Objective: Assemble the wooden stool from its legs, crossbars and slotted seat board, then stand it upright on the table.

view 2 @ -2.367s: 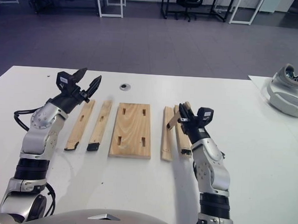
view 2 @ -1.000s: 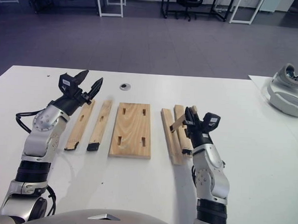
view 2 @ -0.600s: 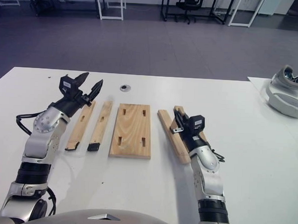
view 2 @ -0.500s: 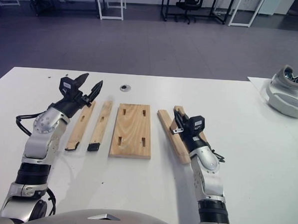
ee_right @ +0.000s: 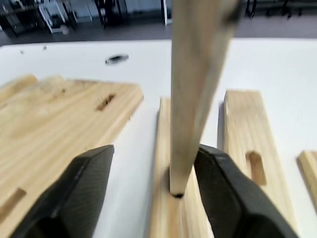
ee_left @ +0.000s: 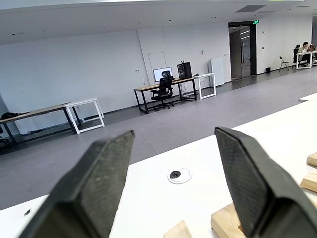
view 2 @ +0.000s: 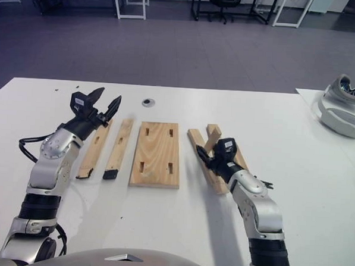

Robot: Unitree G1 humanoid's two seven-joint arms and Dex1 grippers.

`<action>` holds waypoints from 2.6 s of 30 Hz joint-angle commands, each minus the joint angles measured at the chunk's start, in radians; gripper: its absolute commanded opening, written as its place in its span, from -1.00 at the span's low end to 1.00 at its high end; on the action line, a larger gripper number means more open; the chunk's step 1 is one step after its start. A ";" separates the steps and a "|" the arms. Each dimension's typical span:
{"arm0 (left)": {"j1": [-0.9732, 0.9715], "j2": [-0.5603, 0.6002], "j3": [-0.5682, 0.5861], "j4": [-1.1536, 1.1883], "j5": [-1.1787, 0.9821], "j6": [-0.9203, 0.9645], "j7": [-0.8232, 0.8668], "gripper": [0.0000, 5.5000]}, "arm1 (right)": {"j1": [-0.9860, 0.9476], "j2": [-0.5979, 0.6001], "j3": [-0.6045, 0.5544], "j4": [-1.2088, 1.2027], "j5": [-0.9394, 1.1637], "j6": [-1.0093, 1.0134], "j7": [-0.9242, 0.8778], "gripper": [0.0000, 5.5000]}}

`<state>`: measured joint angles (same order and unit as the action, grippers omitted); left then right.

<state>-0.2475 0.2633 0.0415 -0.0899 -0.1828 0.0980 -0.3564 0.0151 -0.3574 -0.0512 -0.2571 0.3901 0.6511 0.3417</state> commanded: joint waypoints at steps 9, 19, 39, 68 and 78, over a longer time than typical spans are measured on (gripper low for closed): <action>0.011 -0.007 -0.009 0.005 0.016 0.004 0.020 0.09 | -0.009 -0.059 0.046 0.039 -0.082 0.185 -0.030 0.22; 0.028 -0.109 0.034 -0.094 -0.194 0.187 0.051 0.09 | -0.034 -0.089 0.077 0.030 -0.154 0.029 0.013 -0.25; 0.022 -0.311 0.144 -0.267 -1.108 0.655 0.440 0.12 | -0.146 -0.091 0.226 -0.168 -0.193 -0.479 0.321 -0.25; 0.309 -0.063 0.237 -0.601 -1.006 0.610 0.581 -0.63 | 0.187 -0.188 0.068 -0.098 -0.268 -0.505 0.254 0.05; 0.361 -0.062 0.143 -0.513 -0.764 0.534 0.549 -0.63 | 0.121 -0.110 0.259 0.126 -0.456 -0.588 0.202 0.05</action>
<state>0.0847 0.1947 0.1991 -0.6310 -1.0089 0.6129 0.1822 0.1557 -0.4756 0.1961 -0.1443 -0.0485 0.0690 0.5484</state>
